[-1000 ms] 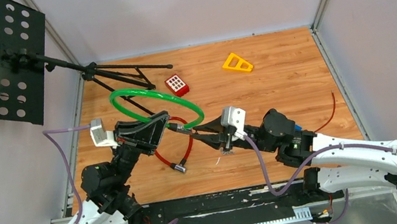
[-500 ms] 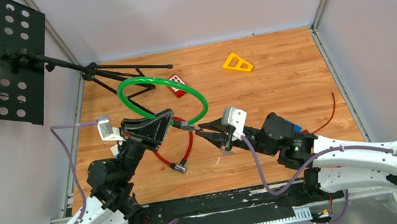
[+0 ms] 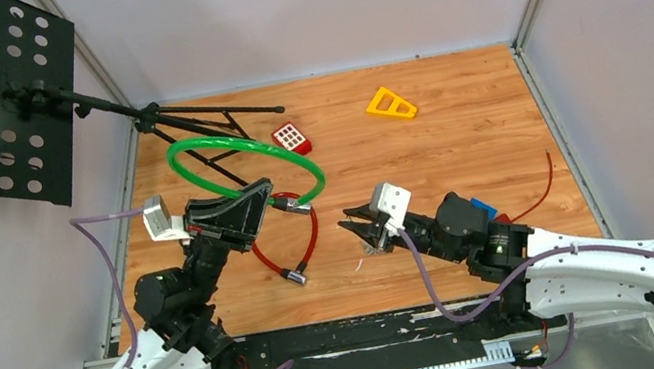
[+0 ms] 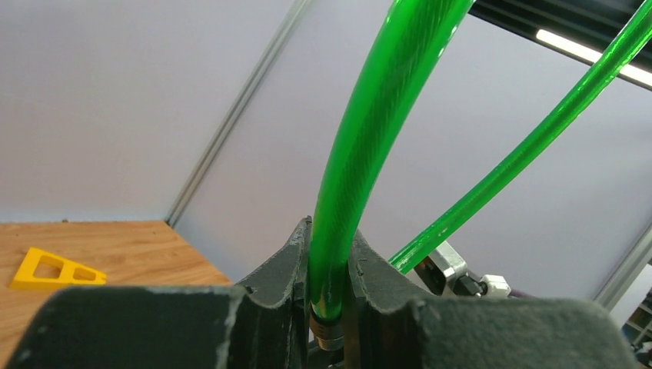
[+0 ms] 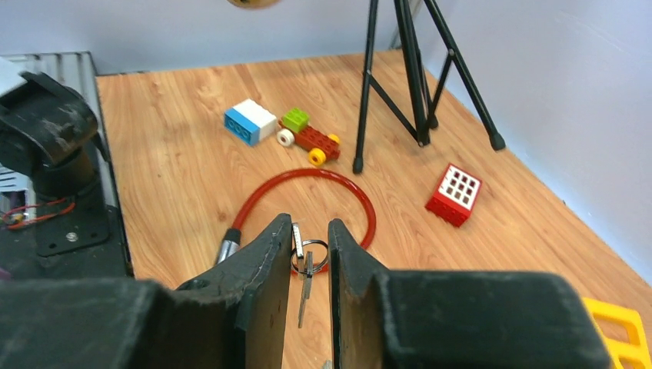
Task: Lock with the key
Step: Lock the lock, then place the key at the center of the board.
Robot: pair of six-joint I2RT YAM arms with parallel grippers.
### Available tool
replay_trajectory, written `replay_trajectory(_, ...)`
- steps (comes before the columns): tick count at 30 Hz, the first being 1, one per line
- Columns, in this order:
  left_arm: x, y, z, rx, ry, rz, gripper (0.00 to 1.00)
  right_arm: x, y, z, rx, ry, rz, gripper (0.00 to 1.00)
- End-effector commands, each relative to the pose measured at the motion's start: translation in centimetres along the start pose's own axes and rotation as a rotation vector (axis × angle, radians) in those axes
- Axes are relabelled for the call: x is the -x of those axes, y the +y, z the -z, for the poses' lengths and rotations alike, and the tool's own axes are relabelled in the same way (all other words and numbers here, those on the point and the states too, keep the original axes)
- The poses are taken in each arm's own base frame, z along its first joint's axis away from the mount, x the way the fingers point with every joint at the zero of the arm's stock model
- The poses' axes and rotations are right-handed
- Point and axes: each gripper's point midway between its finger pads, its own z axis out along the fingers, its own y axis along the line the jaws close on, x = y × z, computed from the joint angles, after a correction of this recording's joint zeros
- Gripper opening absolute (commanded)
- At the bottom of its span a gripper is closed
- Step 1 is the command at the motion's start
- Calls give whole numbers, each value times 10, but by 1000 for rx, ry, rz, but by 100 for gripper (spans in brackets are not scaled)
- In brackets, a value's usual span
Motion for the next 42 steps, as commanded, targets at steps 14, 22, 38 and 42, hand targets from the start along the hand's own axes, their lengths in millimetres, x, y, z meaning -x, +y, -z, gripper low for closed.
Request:
replay_trajectory(14,-63,79,20,289,268,-171,0,-191,-62,39,-261,718,-462,0)
replay_trajectory(22,-98,120,41,417,382,-211,0,-205,-58,48,-222,811,-600,5)
replay_trajectory(38,-142,176,76,635,546,-233,0,-207,-44,61,-193,922,-670,41)
replay_trajectory(42,-149,186,84,665,574,-255,0,-188,-60,67,-279,866,-634,45)
